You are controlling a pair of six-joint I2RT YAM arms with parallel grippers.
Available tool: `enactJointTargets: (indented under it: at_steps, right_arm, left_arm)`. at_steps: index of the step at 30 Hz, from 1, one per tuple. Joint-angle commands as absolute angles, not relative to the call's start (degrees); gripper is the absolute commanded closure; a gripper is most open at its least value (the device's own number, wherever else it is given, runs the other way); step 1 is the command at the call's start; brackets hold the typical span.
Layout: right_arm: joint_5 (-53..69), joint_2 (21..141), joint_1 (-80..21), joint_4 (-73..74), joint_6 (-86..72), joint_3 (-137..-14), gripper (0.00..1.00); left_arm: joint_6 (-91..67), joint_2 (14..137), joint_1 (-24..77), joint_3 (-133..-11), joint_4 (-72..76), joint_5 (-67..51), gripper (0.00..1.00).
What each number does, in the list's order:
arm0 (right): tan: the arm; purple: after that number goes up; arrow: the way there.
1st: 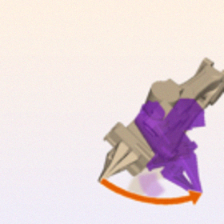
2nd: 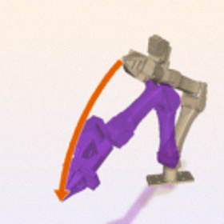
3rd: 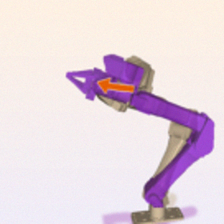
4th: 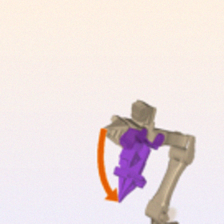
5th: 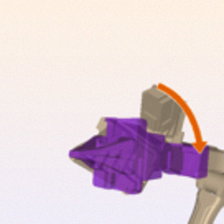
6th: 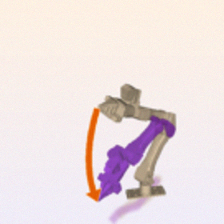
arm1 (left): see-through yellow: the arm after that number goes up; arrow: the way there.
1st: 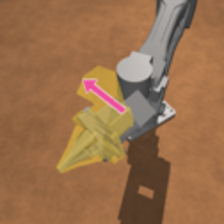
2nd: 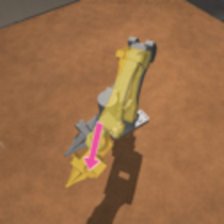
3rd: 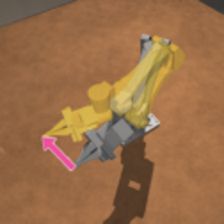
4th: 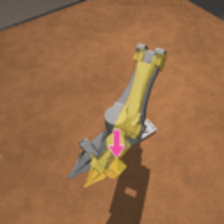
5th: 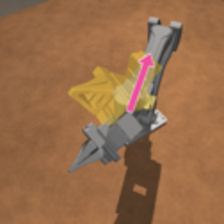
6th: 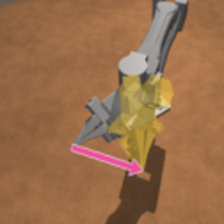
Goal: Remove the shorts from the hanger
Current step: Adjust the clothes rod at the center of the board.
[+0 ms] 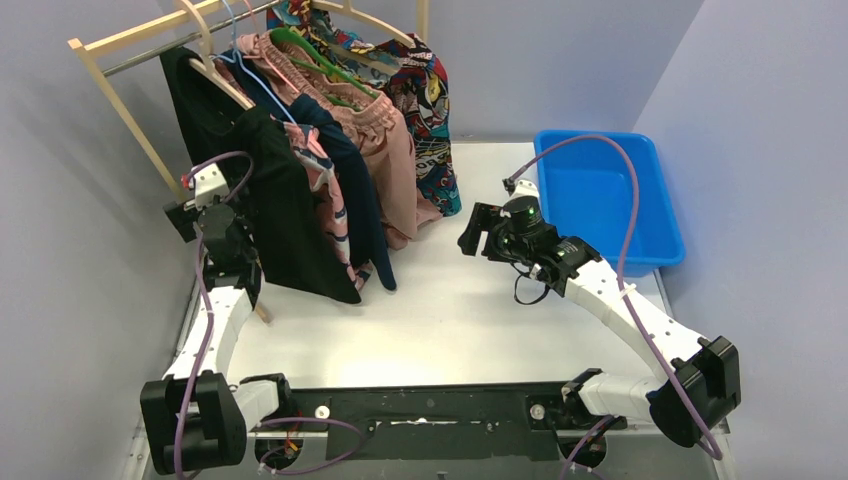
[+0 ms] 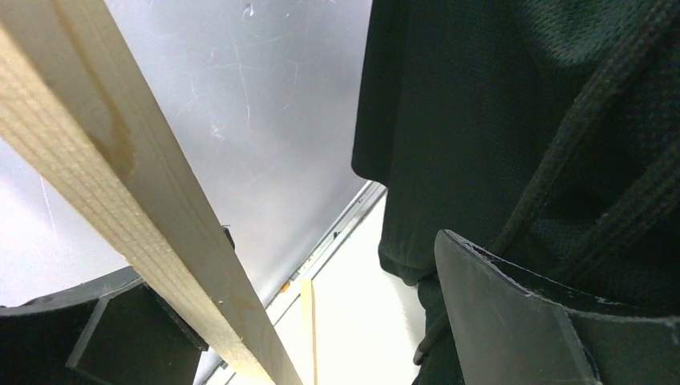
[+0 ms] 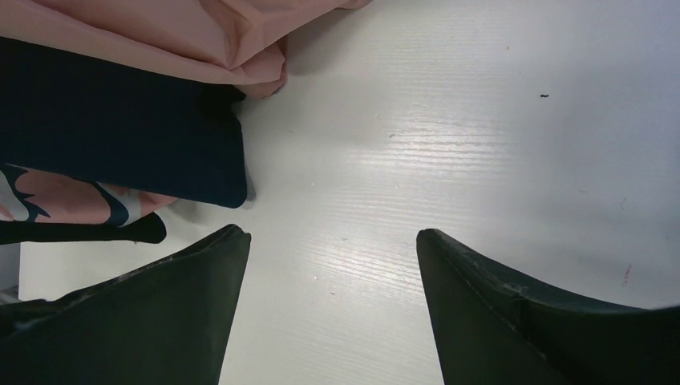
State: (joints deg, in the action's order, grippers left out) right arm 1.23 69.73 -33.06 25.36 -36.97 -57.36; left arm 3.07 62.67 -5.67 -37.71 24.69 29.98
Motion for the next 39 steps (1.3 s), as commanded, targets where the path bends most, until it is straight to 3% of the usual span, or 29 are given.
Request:
enactJointTargets:
  at_steps: [1, 8, 21, 27, 32, 39]
  right_arm:
    - [-1.02, 67.78, -33.31, 24.07, -37.21, -58.17, 0.22]
    - [-1.45, 67.47, -33.4, 25.27, -37.18, -58.46, 0.22]
    - [-0.41, 68.66, -33.56, 24.68, -36.21, -60.89, 0.21]
    - [8.49, 69.78, -34.07, 21.53, -31.34, -65.7, 0.22]
    - [11.28, 70.84, -41.34, 19.09, -24.16, -71.67, 0.26]
    - [9.93, 77.56, -55.0, 16.45, -13.4, -83.02, 0.29]
  left_arm:
    - [3.59, 65.83, -1.73, -45.29, 28.67, 11.37, 0.02]
    - [3.63, 69.61, -0.75, -50.01, 26.81, 14.13, 0.02]
    - [-0.84, 56.23, -1.24, -36.14, 24.03, 26.65, 0.02]
    - [-4.06, 49.89, -1.28, -33.87, 19.71, 28.4, 0.02]
    - [-9.63, 43.46, -1.32, -33.86, 12.51, 35.25, 0.02]
    - [-15.15, 34.82, -1.22, -33.66, 4.09, 35.46, 0.03]
